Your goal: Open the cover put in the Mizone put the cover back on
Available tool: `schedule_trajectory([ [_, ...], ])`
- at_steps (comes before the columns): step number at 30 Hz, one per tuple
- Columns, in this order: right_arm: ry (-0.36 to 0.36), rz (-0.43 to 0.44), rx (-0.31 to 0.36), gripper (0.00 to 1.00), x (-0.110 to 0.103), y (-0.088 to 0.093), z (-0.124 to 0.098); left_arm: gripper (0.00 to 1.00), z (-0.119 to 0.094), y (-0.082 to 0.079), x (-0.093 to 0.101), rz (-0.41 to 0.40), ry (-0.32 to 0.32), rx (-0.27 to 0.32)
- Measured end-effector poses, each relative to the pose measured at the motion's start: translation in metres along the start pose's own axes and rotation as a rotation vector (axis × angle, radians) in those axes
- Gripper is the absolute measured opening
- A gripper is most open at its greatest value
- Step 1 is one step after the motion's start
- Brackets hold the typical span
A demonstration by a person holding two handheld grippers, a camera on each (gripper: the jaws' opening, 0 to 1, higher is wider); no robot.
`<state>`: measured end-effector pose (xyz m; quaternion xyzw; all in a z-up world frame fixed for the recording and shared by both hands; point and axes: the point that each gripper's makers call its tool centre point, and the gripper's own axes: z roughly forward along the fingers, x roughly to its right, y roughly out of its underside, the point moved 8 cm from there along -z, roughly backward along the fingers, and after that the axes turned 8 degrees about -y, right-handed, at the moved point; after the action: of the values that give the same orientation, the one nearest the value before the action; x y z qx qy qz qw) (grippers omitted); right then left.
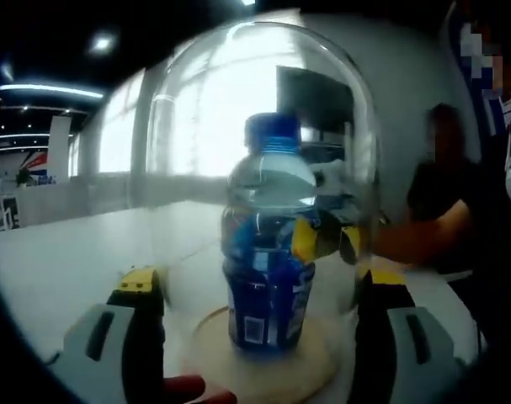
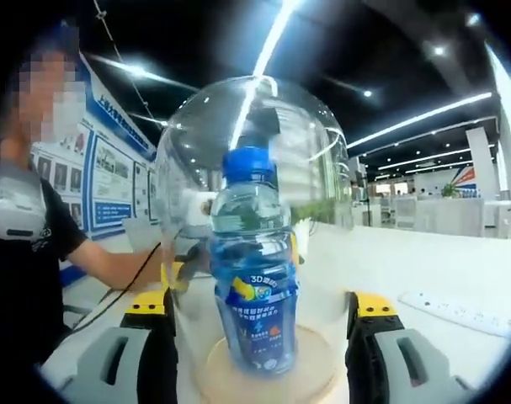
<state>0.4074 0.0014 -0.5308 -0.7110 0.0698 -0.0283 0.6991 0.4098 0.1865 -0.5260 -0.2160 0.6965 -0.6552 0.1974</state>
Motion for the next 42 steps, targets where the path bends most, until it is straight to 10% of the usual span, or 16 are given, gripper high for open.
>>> schedule_trajectory([
  [16,0.111,0.012,-0.009,0.59,-0.013,-0.003,-0.021,0.74,-0.015,0.005,0.011,0.079,-0.13,0.005],
  [42,0.328,-0.075,0.005,0.44,-0.078,-0.014,-0.041,0.47,-0.077,0.006,0.054,-0.005,-0.4,0.062],
])
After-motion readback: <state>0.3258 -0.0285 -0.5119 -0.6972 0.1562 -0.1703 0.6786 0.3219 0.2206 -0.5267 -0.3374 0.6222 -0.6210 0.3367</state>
